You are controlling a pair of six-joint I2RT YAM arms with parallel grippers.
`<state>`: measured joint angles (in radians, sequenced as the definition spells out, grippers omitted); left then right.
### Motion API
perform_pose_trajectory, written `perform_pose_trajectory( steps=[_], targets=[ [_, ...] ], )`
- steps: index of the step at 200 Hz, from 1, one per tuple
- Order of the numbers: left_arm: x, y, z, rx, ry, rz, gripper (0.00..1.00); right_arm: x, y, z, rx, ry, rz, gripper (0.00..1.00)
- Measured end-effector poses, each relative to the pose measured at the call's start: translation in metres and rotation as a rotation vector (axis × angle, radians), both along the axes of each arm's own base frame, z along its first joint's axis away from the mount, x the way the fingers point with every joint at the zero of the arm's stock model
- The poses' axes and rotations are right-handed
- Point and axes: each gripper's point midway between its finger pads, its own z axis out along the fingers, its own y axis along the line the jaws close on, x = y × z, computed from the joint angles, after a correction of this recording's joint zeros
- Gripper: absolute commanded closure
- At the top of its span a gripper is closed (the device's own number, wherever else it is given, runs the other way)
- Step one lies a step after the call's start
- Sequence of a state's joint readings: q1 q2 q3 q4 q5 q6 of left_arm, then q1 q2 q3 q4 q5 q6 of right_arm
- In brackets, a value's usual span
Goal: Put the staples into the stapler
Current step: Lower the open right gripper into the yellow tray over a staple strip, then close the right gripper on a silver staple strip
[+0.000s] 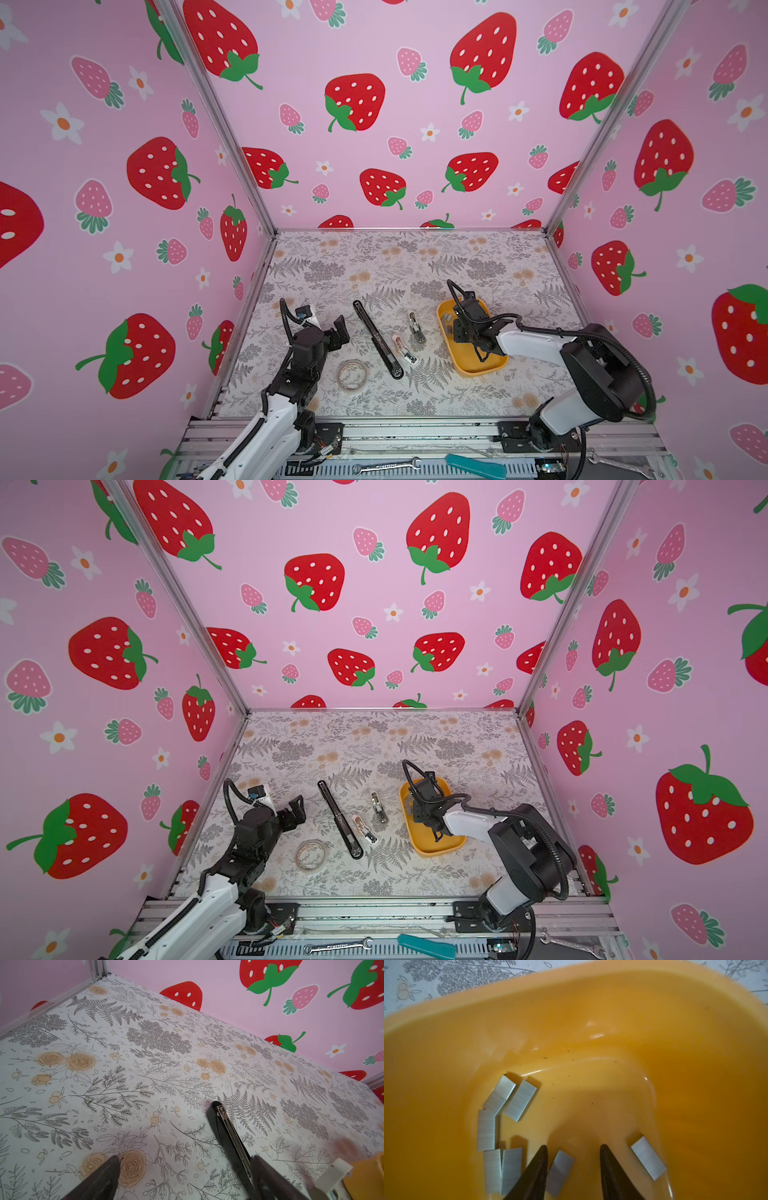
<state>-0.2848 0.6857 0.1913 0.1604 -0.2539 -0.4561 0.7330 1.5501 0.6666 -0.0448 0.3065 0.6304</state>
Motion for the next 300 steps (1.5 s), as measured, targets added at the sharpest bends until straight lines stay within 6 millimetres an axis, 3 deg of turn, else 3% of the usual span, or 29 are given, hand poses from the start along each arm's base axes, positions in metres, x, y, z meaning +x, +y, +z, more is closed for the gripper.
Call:
perform_pose_trajectory(
  steps=[38,68,88,173,199,251,279,300],
  targets=[
    [0.000,0.000,0.000,0.000,0.000,0.000,0.01,-0.007,-0.008,0.000,-0.027,0.018,-0.005,0.57],
    [0.000,0.000,0.001,-0.001,-0.005,0.000,0.01,-0.008,-0.010,0.000,-0.035,0.021,0.001,0.73],
    [0.000,0.000,0.002,-0.002,-0.008,0.000,0.01,-0.009,-0.008,0.000,-0.033,0.022,0.005,0.77],
    [-0.001,0.000,0.003,-0.004,-0.014,0.000,0.01,-0.009,-0.007,-0.001,-0.027,0.024,0.006,0.77],
    [-0.001,0.000,0.004,-0.005,-0.017,0.000,0.01,-0.008,-0.006,-0.001,-0.022,0.019,0.005,0.85],
    [-0.001,-0.001,0.004,-0.007,-0.018,-0.004,0.01,-0.006,-0.002,-0.001,-0.011,-0.002,0.010,0.89],
    [-0.001,-0.005,0.004,-0.013,-0.015,-0.027,0.01,-0.008,0.004,0.004,0.008,-0.041,0.029,0.89],
    [-0.001,-0.006,0.003,-0.013,-0.013,-0.034,0.01,-0.016,0.011,0.021,0.049,-0.108,0.079,0.89]
  ],
)
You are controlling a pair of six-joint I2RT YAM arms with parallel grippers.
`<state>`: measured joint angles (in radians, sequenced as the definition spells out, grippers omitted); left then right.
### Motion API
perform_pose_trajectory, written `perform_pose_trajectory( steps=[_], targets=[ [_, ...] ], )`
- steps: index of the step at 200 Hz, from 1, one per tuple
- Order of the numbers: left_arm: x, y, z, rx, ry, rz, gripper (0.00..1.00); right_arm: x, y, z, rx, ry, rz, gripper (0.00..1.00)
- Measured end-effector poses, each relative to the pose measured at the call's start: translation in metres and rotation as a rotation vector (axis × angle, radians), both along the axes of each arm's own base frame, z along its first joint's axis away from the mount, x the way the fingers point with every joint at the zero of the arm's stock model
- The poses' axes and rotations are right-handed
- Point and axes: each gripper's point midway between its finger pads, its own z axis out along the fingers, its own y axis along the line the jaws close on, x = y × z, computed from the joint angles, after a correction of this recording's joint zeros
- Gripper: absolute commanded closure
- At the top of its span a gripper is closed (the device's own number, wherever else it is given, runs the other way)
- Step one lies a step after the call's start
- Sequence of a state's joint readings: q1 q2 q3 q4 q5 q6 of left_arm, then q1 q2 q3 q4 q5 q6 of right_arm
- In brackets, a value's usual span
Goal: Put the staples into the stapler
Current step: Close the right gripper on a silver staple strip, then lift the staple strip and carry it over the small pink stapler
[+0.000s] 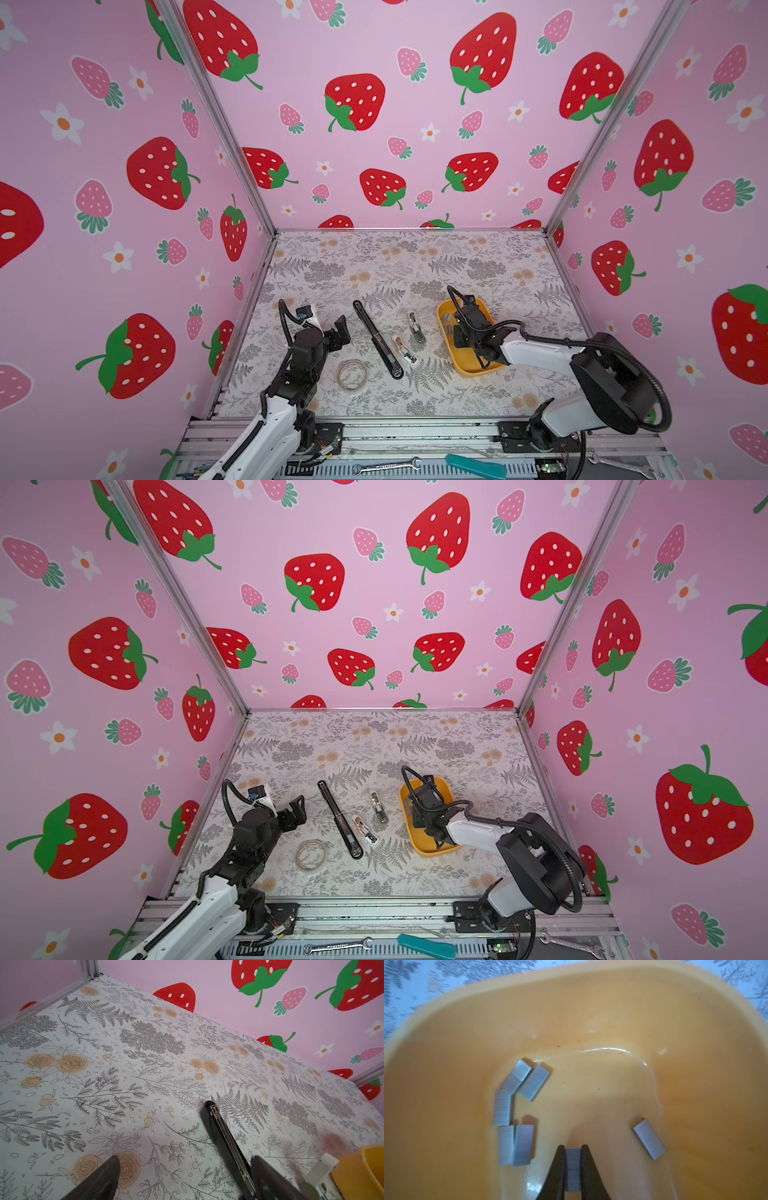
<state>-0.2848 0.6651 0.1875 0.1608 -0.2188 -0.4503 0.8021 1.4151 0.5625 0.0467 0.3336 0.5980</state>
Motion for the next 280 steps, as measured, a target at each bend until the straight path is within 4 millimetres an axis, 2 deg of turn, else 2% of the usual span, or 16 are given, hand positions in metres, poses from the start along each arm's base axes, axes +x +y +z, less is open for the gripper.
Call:
perform_pose_trajectory(
  steps=[36,67,91,112,157,199,240,280],
  targets=[
    [0.000,-0.001,-0.006,0.006,0.022,-0.003,0.01,-0.001,0.011,0.044,0.108,-0.177,0.078,0.91],
    [-0.001,-0.004,-0.016,0.009,0.061,-0.021,0.01,0.002,0.028,0.077,0.155,-0.276,0.159,0.91],
    [-0.001,-0.007,-0.019,0.006,0.073,-0.036,0.01,-0.009,0.051,0.096,0.185,-0.327,0.265,0.91],
    [-0.001,-0.009,-0.019,0.001,0.074,-0.049,0.01,-0.025,0.072,0.105,0.204,-0.347,0.365,0.91],
    [-0.003,-0.016,-0.023,-0.006,0.092,-0.089,0.01,-0.057,0.110,0.109,0.243,-0.367,0.565,0.91],
    [-0.004,-0.023,-0.033,-0.003,0.130,-0.131,0.01,-0.093,0.141,0.091,0.229,-0.347,0.733,0.92],
    [-0.003,-0.027,-0.033,-0.005,0.133,-0.151,0.01,-0.104,0.150,0.076,0.197,-0.332,0.816,0.93],
    [-0.001,-0.026,-0.015,-0.018,0.066,-0.148,0.01,-0.107,0.154,0.069,0.182,-0.330,0.859,0.94]
  ],
)
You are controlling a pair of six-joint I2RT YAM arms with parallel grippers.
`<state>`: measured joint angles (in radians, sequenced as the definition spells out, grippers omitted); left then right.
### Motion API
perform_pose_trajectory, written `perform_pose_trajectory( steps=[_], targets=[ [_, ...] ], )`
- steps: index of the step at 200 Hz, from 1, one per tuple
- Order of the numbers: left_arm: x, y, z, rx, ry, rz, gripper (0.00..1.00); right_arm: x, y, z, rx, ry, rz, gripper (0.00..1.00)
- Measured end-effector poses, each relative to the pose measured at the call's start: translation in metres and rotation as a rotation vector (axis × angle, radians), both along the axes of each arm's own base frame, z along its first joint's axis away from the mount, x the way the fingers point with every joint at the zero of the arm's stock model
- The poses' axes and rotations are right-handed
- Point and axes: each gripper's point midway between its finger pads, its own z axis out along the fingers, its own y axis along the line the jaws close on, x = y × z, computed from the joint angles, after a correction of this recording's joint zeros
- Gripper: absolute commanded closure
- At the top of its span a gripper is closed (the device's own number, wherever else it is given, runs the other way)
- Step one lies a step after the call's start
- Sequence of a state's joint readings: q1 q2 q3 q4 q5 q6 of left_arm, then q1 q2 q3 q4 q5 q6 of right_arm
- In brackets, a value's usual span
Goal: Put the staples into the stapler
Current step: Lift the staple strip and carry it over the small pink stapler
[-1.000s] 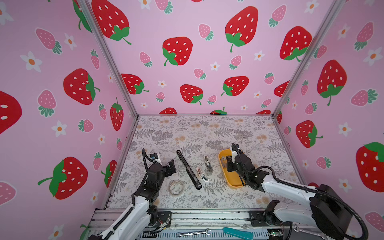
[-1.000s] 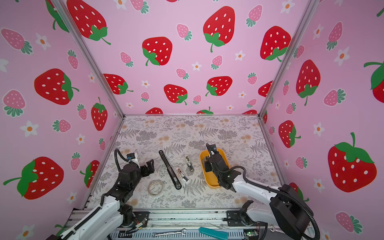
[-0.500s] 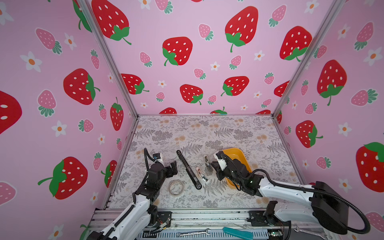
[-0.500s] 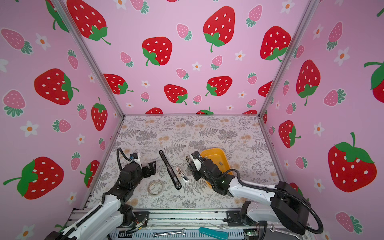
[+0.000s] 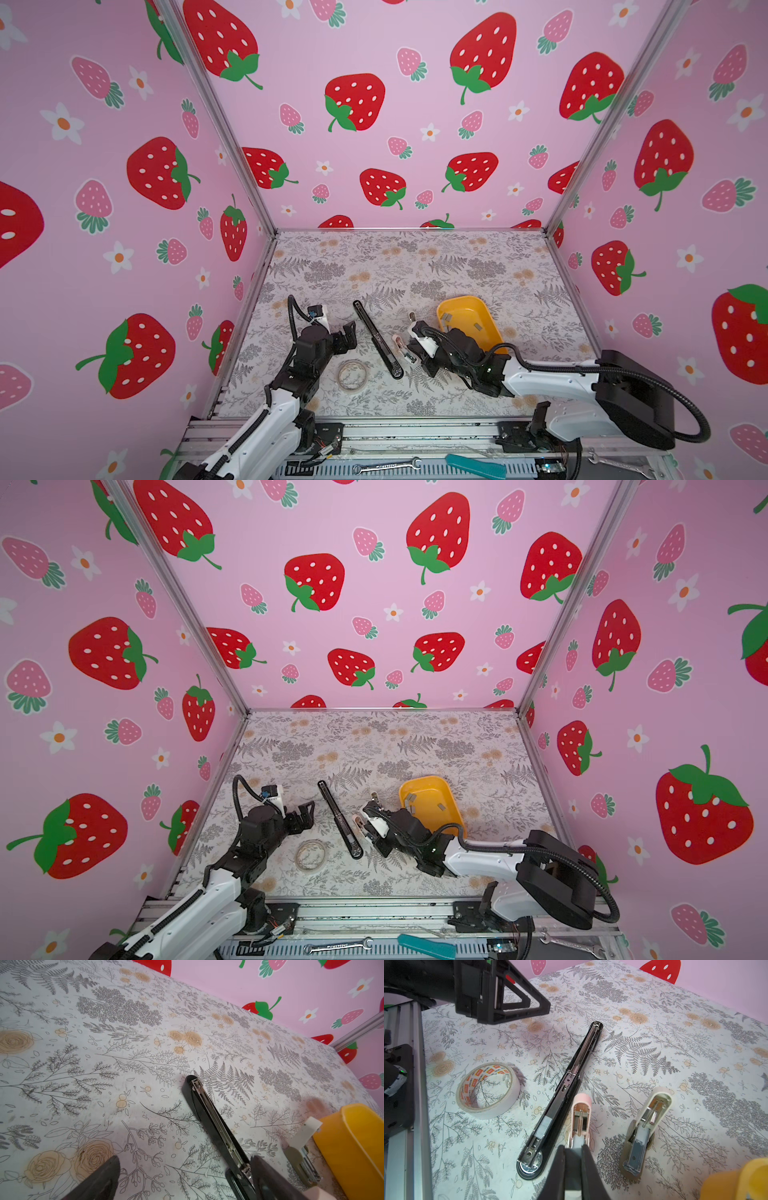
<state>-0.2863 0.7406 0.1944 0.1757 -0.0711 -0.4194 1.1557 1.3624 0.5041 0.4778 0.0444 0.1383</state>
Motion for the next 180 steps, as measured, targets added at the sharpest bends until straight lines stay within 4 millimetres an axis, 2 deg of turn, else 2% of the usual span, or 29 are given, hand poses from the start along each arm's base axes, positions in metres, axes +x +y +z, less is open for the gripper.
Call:
perform_pose_trajectory(
  steps=[22,126,180],
  targets=[
    [0.000,0.001,0.004,-0.002,-0.014,0.008,0.01,0.000,0.000,-0.005,-0.014,0.007,0.008,0.95],
    [0.001,0.004,-0.002,0.011,0.007,0.025,0.01,0.002,0.004,-0.010,-0.002,0.022,0.026,0.95],
    [0.001,0.004,-0.004,0.013,0.013,0.025,0.01,0.003,0.010,-0.039,-0.059,0.074,0.020,0.98]
  ],
)
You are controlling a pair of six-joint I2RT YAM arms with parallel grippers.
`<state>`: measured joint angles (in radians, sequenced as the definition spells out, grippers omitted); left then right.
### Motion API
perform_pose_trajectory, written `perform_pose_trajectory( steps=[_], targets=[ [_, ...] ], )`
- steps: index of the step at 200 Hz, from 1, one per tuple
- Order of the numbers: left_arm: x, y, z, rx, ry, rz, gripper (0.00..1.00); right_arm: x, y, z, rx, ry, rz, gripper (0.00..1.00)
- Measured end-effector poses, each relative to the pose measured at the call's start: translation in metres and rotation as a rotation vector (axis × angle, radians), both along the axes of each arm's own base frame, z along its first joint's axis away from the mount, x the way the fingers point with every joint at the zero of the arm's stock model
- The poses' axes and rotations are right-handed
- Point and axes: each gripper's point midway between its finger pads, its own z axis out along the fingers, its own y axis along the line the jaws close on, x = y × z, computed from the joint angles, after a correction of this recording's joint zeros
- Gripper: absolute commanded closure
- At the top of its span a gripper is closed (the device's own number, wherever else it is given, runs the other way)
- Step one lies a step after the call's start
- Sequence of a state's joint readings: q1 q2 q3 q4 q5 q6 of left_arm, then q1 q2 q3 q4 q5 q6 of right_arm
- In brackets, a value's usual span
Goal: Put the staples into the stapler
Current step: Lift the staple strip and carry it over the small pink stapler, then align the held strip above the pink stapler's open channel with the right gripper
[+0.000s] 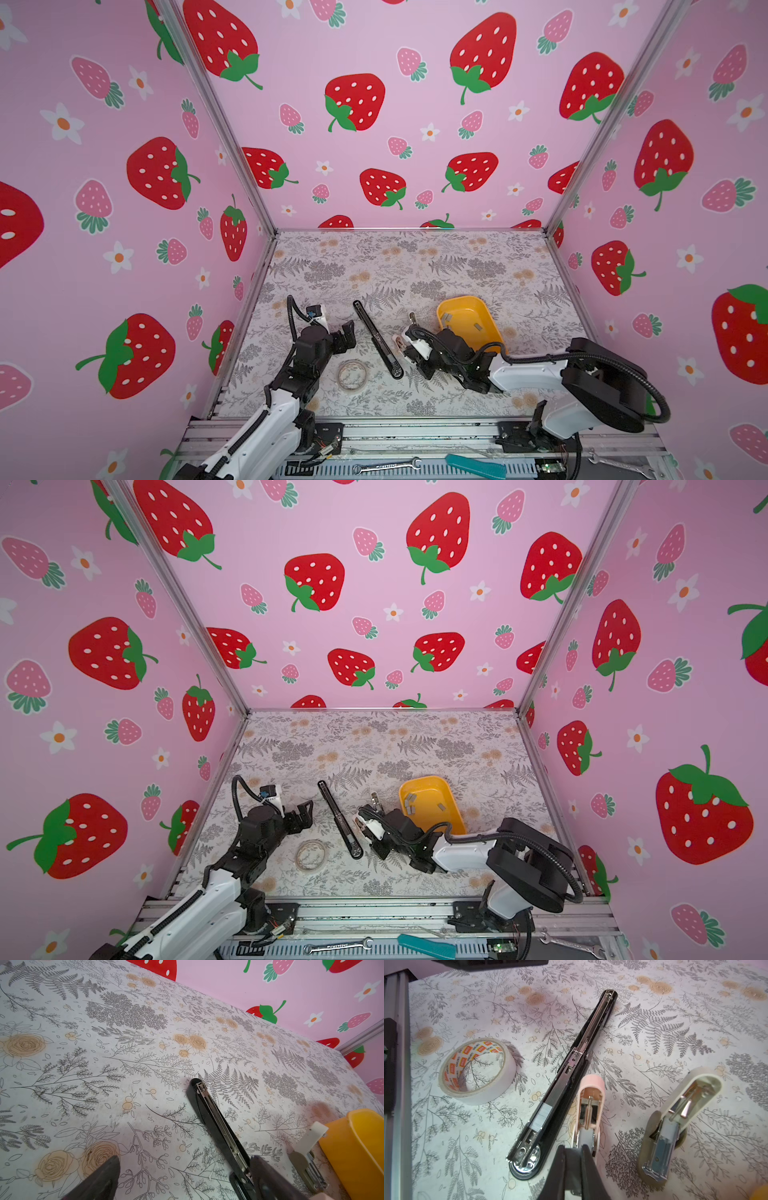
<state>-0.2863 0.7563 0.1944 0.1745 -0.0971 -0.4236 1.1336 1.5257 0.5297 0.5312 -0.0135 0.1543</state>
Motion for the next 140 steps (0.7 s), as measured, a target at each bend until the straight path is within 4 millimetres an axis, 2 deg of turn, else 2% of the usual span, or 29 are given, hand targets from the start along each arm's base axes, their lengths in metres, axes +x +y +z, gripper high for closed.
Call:
perform_pose_trajectory(
  steps=[34,76,140],
  targets=[
    [0.000,0.000,0.000,0.000,0.000,0.000,0.01,0.002,0.005,0.002,0.013,0.007,-0.006,0.98],
    [0.000,0.000,0.000,0.000,-0.001,0.000,0.01,0.009,0.011,-0.011,-0.024,0.020,-0.026,0.98],
    [0.000,0.000,-0.001,0.001,0.005,0.000,0.01,0.015,0.014,-0.009,-0.027,0.016,-0.053,0.98]
  ],
)
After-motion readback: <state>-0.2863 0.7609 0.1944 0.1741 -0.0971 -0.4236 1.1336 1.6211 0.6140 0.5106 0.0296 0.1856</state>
